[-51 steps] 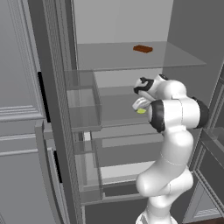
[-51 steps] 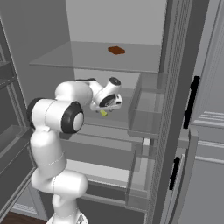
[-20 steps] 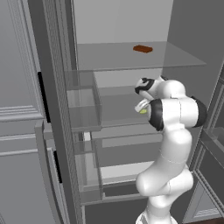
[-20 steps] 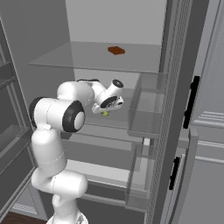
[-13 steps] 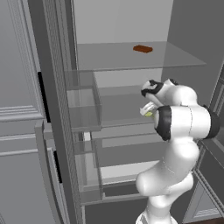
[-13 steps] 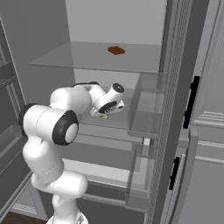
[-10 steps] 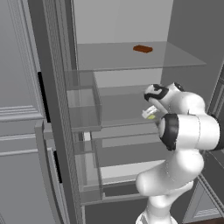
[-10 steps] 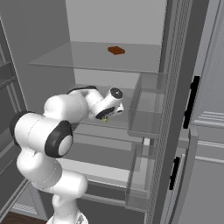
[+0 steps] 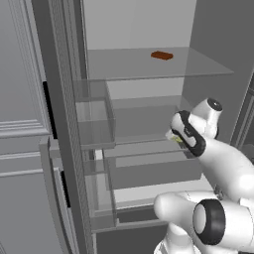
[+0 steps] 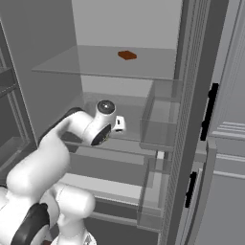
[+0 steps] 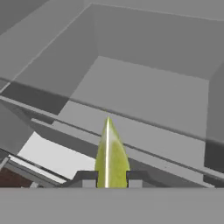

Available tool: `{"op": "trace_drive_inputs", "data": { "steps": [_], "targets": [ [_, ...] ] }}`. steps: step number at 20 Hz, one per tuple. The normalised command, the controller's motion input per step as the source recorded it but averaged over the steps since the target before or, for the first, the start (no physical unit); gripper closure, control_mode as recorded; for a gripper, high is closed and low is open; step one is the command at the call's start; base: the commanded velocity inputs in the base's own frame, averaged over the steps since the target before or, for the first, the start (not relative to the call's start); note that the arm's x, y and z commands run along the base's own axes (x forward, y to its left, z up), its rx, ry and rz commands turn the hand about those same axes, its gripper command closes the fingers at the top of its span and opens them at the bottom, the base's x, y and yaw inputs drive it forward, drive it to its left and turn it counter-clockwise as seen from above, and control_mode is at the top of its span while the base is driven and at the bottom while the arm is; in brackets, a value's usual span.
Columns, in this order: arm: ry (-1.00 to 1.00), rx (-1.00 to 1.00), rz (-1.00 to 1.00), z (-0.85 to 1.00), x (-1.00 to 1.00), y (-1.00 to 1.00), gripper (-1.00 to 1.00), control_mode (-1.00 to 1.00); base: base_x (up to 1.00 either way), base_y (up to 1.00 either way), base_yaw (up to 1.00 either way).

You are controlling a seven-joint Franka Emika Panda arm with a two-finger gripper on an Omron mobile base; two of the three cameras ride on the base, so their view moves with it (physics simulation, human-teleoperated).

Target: Grab a lemon wedge from the fridge and one ice cube from the ice bowl, and put them in the glass of lemonade.

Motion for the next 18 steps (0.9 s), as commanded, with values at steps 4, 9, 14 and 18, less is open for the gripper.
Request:
{"op": "trace_drive_inputs", "data": {
  "steps": [4, 9, 14, 18],
  "targets": [
    [0.17, 0.0, -0.28, 0.8, -1.0, 0.0, 1.0, -1.0, 0.0, 0.0, 0.0],
    [0.07, -0.11, -0.15, 0.98, -1.0, 0.23, 1.0, -1.0, 0.0, 0.0, 0.0],
    [0.0, -0.16, 0.0, 0.94, -0.99, 0.34, 1.0, -1.0, 0.0, 0.0, 0.0],
    [-0.02, -0.01, 0.02, 0.37, -1.0, 0.15, 1.0, -1.0, 0.0, 0.0, 0.0]
  ]
}}
